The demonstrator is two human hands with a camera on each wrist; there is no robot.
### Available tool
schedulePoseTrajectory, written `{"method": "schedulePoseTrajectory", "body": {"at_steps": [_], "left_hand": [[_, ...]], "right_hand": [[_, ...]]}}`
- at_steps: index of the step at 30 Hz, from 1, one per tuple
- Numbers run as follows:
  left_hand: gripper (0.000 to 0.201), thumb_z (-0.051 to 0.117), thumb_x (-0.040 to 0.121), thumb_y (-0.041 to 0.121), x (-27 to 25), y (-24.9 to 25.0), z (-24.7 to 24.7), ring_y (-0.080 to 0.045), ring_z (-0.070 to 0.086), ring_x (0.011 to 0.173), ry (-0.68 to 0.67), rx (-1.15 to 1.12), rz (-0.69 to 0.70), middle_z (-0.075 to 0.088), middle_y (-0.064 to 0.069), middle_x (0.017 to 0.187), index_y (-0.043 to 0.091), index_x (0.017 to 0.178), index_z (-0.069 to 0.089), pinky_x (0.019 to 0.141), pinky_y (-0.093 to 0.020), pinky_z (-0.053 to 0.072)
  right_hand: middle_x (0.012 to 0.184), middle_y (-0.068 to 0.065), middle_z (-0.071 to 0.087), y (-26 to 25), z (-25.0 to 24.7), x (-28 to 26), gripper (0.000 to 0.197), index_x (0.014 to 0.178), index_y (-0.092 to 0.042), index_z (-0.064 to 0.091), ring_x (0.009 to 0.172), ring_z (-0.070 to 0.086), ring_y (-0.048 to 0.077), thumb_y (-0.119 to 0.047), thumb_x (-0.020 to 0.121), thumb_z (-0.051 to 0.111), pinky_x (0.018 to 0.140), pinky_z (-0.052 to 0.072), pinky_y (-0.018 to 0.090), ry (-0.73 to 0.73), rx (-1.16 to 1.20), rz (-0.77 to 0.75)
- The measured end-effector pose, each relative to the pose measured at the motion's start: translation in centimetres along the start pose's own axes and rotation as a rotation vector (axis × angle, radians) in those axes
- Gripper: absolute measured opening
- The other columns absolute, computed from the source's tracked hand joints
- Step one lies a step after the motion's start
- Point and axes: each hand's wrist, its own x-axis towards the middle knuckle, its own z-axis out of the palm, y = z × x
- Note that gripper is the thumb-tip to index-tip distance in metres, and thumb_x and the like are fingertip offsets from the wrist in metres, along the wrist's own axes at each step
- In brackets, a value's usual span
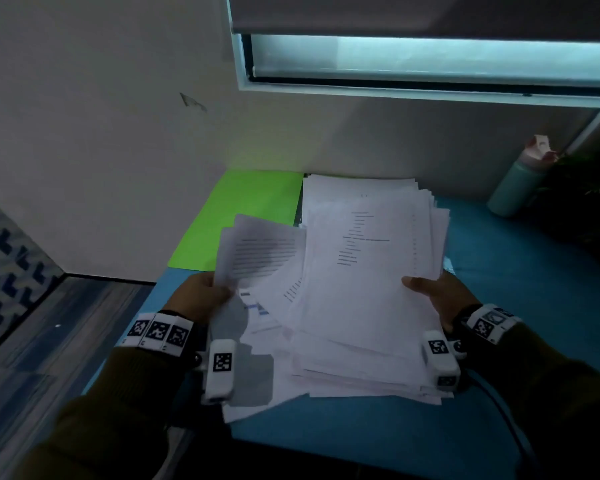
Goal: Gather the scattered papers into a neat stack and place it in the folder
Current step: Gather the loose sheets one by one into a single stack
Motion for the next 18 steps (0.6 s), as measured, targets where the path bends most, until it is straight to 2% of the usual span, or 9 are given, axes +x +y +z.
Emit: {"method": "schedulePoseTrajectory", "body": {"at_steps": [2, 3, 4, 6, 9, 12, 14, 16, 18], "left_hand": [[0.043, 0.058, 0.072, 0.033, 0.0, 0.9, -1.0, -0.032, 0.068, 0.095, 0.111, 0.032, 0.085, 0.072, -0.023, 0.099, 0.002, 0.096, 0.072, 0.08, -0.04, 0.051], [0.049, 0.057, 0.072, 0.035, -0.1, 1.6, -1.5, -0.03, 0.066, 0.097, 0.159, 0.047, 0.116, 0.071, -0.019, 0.1, 0.0, 0.104, 0.072, 0.076, -0.035, 0.046], [0.046, 0.06, 0.079, 0.033, -0.2, 2.2, -1.9, -0.026, 0.063, 0.097, 0.216, 0.046, 0.135, 0.068, -0.014, 0.101, 0.0, 0.11, 0.07, 0.074, -0.03, 0.04], [0.029, 0.058, 0.095, 0.018, 0.1, 3.2, -2.7, -0.02, 0.056, 0.094, 0.353, 0.003, 0.163, 0.062, -0.009, 0.099, 0.0, 0.116, 0.067, 0.075, -0.025, 0.034], [0.023, 0.052, 0.099, 0.014, 0.8, 4.7, -4.0, -0.02, 0.055, 0.09, 0.514, -0.025, 0.212, 0.06, -0.011, 0.095, -0.002, 0.108, 0.065, 0.075, -0.027, 0.036], [0.026, 0.052, 0.098, 0.02, 1.2, 6.4, -5.3, -0.024, 0.06, 0.092, 0.608, -0.127, 0.25, 0.061, -0.013, 0.097, 0.0, 0.111, 0.064, 0.075, -0.028, 0.039], [0.032, 0.053, 0.097, 0.022, 1.2, 8.0, -5.6, -0.024, 0.062, 0.093, 0.65, -0.22, 0.315, 0.065, -0.02, 0.102, -0.003, 0.113, 0.064, 0.072, -0.024, 0.039], [0.033, 0.055, 0.096, 0.021, 1.4, 9.4, -5.4, -0.012, 0.059, 0.078, 0.656, -0.317, 0.391, 0.065, -0.024, 0.097, -0.008, 0.11, 0.064, 0.06, -0.018, 0.04], [0.025, 0.058, 0.095, 0.021, 1.8, 10.5, -4.8, 0.0, 0.052, 0.057, 0.6, -0.422, 0.449, 0.064, -0.009, 0.086, 0.001, 0.105, 0.068, 0.052, -0.012, 0.041]], "right_hand": [[0.102, 0.01, 0.07, -0.4, -0.8, -0.1, 0.033, 0.117, -0.008, 0.062, 0.082, 0.068, 0.026, -0.006, 0.085, 0.067, 0.067, 0.055, 0.033, 0.026, 0.046, 0.003], [0.105, 0.012, 0.069, -0.5, -1.3, -0.2, 0.036, 0.12, -0.007, 0.061, 0.087, 0.067, 0.029, -0.008, 0.085, 0.067, 0.067, 0.054, 0.033, 0.033, 0.051, 0.001], [0.109, 0.014, 0.068, -0.4, -1.9, -0.2, 0.038, 0.122, -0.007, 0.06, 0.091, 0.066, 0.032, -0.009, 0.085, 0.068, 0.07, 0.053, 0.034, 0.04, 0.051, 0.006], [0.116, 0.017, 0.066, 0.0, -2.8, -0.1, 0.04, 0.124, -0.006, 0.06, 0.099, 0.064, 0.036, -0.007, 0.084, 0.068, 0.08, 0.053, 0.041, 0.046, 0.067, 0.042], [0.119, 0.019, 0.064, 0.4, -3.0, -0.4, 0.045, 0.124, -0.005, 0.059, 0.107, 0.061, 0.04, -0.005, 0.081, 0.07, 0.094, 0.048, 0.052, 0.021, 0.072, 0.084], [0.118, 0.019, 0.066, 0.4, -2.6, -0.4, 0.041, 0.123, -0.005, 0.06, 0.107, 0.062, 0.04, -0.005, 0.083, 0.069, 0.093, 0.05, 0.05, -0.003, -0.027, 0.059], [0.115, 0.02, 0.067, 0.4, -2.5, -0.3, 0.034, 0.119, -0.005, 0.061, 0.104, 0.064, 0.038, -0.004, 0.085, 0.066, 0.091, 0.051, 0.05, 0.012, -0.069, 0.046], [0.114, 0.02, 0.067, 0.5, -2.5, -0.4, 0.033, 0.118, -0.006, 0.062, 0.102, 0.065, 0.038, -0.004, 0.085, 0.067, 0.093, 0.051, 0.052, 0.021, -0.067, 0.043], [0.114, 0.019, 0.068, 0.7, -2.7, -0.4, 0.035, 0.12, -0.005, 0.061, 0.102, 0.065, 0.039, -0.005, 0.085, 0.067, 0.092, 0.051, 0.055, 0.017, -0.065, 0.05]]}}
